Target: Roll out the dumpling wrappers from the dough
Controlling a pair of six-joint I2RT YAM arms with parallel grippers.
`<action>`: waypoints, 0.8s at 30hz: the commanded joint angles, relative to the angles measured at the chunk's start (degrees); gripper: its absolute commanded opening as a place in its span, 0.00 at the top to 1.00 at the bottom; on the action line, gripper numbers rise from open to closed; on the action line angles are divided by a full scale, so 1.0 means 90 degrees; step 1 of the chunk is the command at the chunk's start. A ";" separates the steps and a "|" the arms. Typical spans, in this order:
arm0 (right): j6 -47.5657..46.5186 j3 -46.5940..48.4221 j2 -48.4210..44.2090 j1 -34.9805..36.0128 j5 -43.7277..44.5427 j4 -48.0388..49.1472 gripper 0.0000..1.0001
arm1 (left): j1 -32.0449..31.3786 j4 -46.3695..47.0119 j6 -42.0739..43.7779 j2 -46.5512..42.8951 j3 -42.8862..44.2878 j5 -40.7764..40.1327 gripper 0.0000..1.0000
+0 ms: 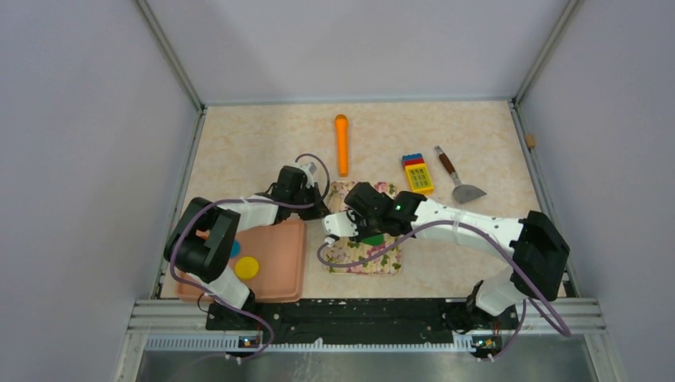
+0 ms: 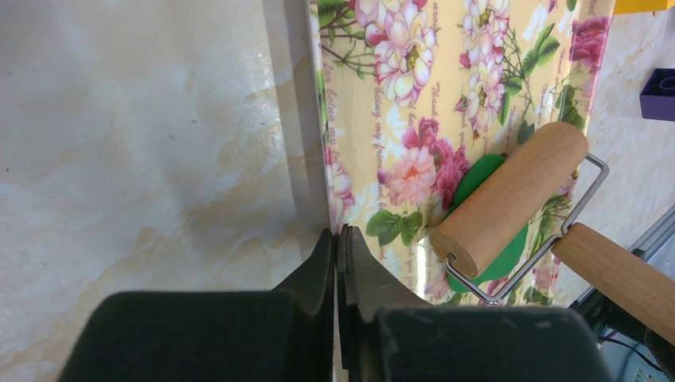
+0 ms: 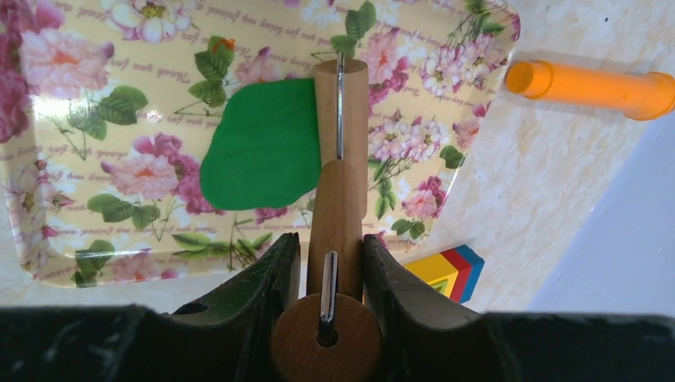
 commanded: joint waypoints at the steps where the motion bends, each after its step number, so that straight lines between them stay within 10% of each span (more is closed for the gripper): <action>1: 0.0724 -0.1000 0.0355 0.0013 -0.1580 -0.0283 1.00 | -0.0047 -0.0025 0.0227 -0.0367 -0.0082 0.0061 1.00; 24: 0.2403 0.2540 0.0168 -0.0720 -0.1530 -0.1727 1.00 | -0.0047 0.0033 0.0099 -0.0205 0.0021 -0.0040 1.00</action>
